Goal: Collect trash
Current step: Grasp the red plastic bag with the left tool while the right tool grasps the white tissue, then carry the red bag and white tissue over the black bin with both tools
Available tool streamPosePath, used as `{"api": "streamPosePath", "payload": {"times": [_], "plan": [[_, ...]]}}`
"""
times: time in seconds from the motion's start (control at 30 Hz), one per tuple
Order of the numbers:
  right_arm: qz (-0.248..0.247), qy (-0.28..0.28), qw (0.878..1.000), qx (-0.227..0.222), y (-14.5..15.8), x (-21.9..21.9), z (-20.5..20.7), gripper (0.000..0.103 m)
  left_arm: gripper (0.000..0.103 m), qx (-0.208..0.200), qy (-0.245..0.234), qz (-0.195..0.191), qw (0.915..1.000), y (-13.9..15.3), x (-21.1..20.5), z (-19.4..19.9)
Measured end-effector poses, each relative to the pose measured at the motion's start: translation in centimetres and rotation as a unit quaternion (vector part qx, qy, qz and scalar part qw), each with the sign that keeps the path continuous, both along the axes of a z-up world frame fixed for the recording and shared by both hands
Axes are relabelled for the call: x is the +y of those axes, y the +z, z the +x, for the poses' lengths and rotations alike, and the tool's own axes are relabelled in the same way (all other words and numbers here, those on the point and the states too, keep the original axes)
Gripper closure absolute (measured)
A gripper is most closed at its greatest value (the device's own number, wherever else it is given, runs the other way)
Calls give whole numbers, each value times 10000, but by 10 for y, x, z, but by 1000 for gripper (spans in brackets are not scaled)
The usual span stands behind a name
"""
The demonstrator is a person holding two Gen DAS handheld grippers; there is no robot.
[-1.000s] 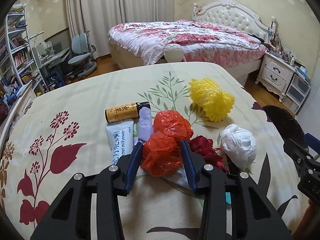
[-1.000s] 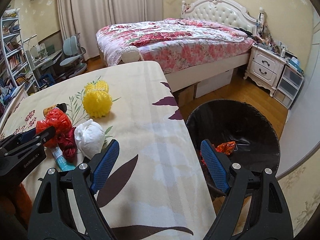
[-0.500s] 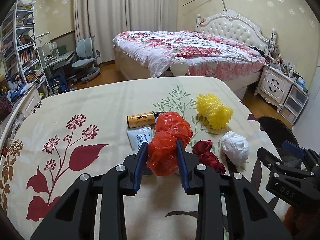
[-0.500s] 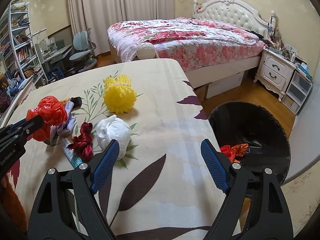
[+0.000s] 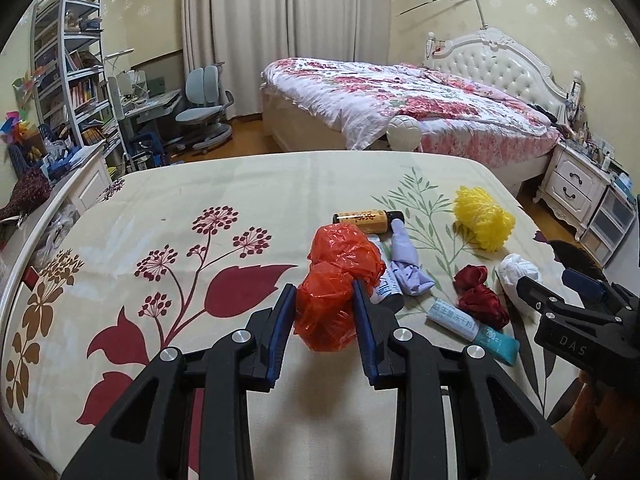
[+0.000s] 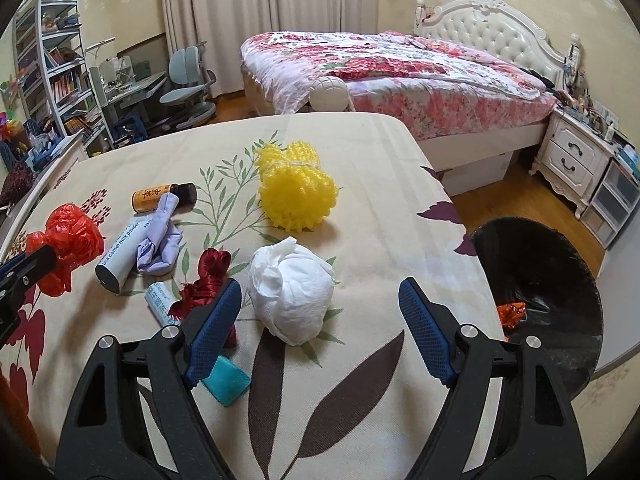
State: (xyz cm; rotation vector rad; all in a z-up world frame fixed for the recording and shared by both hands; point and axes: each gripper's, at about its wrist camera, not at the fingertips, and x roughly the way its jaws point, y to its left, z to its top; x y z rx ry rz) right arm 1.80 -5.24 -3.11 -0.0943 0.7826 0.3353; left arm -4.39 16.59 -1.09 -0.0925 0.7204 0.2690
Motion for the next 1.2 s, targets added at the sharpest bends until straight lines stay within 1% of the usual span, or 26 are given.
{"api": "streamPosePath", "payload": {"times": [0.03, 0.1, 0.13, 0.17, 0.2, 0.23, 0.27, 0.3, 0.57, 0.8, 0.97, 1.2], "plan": [[-11, 16, 10000, 23, -1, 2, 1, 29, 72, 8, 24, -9, 10000, -1, 2, 0], [-36, 42, 10000, 68, -4, 5, 4, 31, 72, 19, 61, -23, 10000, -3, 6, -1], [-62, 54, 9999, 99, -6, 7, 5, 34, 72, 23, 75, -26, 10000, -4, 7, -1], [-76, 76, 9998, 143, -8, 8, 6, 42, 72, 26, 79, -33, 10000, -4, 8, -2], [-53, 120, 9997, 201, -10, 9, 6, 46, 72, 28, 84, -37, 10000, -5, 9, -2], [-41, 138, 9996, 228, -11, 10, 6, 52, 72, 25, 88, -43, 9999, -5, 10, -2], [-64, 146, 9996, 241, -11, 10, 6, 61, 72, 20, 90, -49, 9999, -5, 10, -2], [-98, 159, 9995, 247, -12, 11, 6, 65, 72, 21, 87, -48, 9999, -5, 10, -2], [-40, 74, 9997, 216, -9, 2, 1, 67, 72, -9, 80, -80, 9999, -4, 9, -4], [23, -50, 9998, 165, -4, -13, -3, 67, 72, -84, 25, -81, 9999, 2, 1, -6], [42, -184, 9998, 91, -1, -26, -6, 67, 72, -173, -79, -78, 9998, 9, -11, -6], [73, -426, 9991, -30, 8, -51, -7, 67, 72, -281, -347, -66, 9990, 17, -36, 1]]}}
